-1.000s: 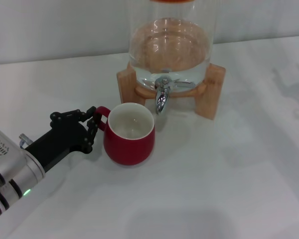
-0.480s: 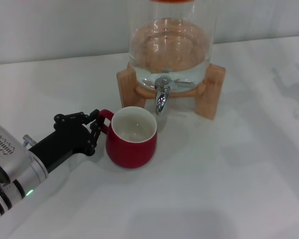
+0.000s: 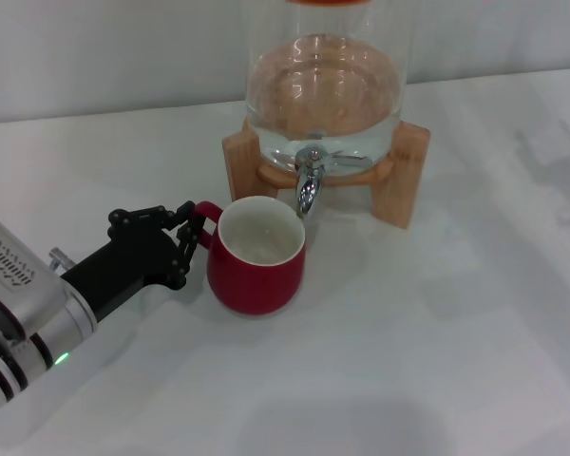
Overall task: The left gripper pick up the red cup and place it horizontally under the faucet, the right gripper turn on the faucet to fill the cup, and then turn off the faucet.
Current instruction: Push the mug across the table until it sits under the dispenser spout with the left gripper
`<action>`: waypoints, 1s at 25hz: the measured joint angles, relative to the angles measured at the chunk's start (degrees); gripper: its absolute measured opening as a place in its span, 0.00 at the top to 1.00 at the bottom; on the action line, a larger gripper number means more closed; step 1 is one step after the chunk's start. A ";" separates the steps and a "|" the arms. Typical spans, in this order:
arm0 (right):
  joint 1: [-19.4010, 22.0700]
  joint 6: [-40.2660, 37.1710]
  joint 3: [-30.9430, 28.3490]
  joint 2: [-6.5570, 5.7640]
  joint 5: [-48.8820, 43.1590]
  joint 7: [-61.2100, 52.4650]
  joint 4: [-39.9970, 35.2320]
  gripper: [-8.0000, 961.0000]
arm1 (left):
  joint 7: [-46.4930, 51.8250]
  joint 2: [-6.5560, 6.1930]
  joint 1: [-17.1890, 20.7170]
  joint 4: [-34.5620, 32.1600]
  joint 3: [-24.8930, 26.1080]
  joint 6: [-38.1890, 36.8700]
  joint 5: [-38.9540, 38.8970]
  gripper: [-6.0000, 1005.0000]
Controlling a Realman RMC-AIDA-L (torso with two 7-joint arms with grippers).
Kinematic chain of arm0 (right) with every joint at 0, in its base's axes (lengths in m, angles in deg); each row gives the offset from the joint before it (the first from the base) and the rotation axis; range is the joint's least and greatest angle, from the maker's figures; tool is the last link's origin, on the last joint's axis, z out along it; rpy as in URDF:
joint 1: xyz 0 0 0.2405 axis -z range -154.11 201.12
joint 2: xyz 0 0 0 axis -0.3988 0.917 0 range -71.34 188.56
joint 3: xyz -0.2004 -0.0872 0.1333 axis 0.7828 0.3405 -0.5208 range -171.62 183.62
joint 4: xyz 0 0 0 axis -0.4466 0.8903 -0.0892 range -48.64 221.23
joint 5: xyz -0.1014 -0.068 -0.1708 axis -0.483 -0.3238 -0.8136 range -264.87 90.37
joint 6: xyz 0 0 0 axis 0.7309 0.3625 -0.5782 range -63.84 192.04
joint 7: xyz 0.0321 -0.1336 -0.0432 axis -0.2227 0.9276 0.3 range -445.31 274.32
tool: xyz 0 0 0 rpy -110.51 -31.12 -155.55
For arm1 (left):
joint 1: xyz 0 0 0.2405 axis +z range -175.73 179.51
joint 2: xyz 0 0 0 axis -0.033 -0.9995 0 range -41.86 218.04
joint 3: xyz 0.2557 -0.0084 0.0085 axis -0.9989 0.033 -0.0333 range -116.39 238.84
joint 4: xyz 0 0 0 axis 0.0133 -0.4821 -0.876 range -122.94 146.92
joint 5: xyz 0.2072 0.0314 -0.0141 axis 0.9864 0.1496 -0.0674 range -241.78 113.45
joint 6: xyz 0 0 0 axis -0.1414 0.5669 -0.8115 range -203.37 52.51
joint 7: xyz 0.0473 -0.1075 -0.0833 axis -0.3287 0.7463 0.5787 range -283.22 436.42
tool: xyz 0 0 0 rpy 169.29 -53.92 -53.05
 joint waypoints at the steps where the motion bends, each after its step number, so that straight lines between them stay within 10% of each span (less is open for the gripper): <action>1: 0.00 0.00 0.00 0.00 0.00 0.00 -0.01 0.25 | 0.00 0.02 -0.09 0.00 -0.21 0.00 -0.04 0.89; 25: -0.06 0.00 -0.01 0.00 0.00 0.00 -0.04 0.25 | 0.36 0.17 -1.56 0.81 -2.60 -1.31 -0.05 0.89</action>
